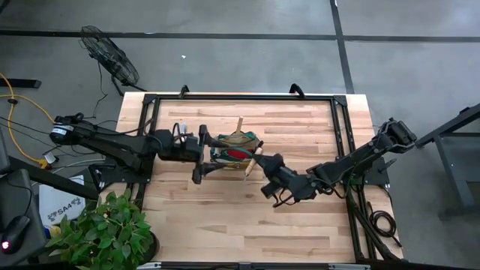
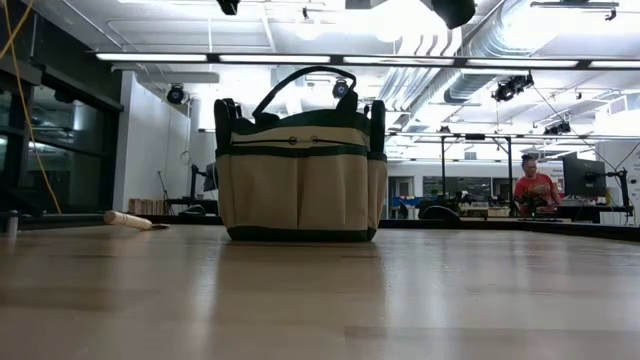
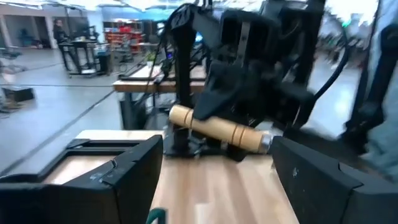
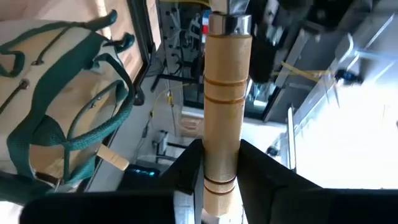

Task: Pick & Place Garden tools in Gardening bag
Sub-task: Put the right light brown trowel into the light brown gardening bag

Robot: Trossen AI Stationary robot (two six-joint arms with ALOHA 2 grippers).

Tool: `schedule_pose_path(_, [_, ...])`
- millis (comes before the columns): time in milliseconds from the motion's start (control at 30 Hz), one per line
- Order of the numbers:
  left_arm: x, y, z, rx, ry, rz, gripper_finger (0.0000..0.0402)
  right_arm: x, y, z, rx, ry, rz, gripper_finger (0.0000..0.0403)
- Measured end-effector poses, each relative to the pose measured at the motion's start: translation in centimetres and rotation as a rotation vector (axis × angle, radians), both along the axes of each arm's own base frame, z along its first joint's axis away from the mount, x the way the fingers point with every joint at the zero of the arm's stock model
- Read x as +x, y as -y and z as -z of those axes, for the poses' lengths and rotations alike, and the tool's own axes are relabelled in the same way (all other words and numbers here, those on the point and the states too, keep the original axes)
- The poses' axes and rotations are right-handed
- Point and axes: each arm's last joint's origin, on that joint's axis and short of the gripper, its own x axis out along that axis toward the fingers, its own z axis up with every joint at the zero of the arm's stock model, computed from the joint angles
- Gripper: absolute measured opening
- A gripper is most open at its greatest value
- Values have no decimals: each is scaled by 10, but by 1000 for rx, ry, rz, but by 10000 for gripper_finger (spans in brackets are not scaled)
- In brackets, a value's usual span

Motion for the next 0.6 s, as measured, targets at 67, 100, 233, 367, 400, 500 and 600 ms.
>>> schedule_pose_path(67, [0,-3,-2,-39,18,34,294,0,0,0,-27,-23,-24,61])
schedule_pose_path(100, [0,-5,-3,-65,24,53,294,1,-1,0,-40,-34,-35,61])
schedule_pose_path(233, [3,-15,-3,-185,26,83,294,2,0,-2,-89,-54,-75,61])
schedule_pose_path(367, [8,-24,2,-331,-5,91,294,11,0,-1,-159,-64,-129,61])
schedule_pose_path(400, [10,-26,3,-369,-16,93,294,13,1,1,-178,-78,-150,61])
schedule_pose_path(500, [14,-32,9,-472,-52,113,294,20,4,8,-227,-114,-153,61])
schedule_pose_path(600, [17,-35,13,-543,-78,124,294,24,9,8,-251,-126,-148,61])
